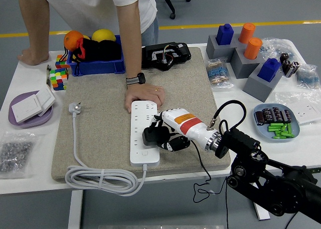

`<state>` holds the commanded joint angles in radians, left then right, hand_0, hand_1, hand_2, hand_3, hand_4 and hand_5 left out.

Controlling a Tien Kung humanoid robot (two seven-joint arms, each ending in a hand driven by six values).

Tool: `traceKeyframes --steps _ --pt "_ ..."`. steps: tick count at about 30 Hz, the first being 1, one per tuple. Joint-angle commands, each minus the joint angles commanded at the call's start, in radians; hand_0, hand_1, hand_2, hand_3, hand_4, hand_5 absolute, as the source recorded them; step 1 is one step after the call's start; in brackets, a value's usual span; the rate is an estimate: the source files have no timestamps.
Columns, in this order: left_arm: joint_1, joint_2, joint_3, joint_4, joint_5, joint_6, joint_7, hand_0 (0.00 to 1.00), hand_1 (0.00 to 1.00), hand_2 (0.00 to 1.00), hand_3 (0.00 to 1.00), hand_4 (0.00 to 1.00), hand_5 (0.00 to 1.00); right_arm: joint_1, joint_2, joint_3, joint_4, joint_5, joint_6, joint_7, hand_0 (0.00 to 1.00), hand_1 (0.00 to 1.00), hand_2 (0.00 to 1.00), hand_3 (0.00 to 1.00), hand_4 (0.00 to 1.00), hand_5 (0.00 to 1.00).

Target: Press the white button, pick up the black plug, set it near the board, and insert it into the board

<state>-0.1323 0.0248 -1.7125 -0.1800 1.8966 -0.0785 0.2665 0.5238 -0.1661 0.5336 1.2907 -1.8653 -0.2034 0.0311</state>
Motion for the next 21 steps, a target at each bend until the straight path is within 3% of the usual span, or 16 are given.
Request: traceKeyframes --steps 21 --pt "0.006 0.002 0.000 0.000 0.005 -0.002 0.003 0.826 0.789 0.763 0.795 0.574 0.483 0.009 -0.003 -0.031 -0.001 -0.017 0.003 -0.015 0.266 0.385 0.378 0.551 0.803 0.002"
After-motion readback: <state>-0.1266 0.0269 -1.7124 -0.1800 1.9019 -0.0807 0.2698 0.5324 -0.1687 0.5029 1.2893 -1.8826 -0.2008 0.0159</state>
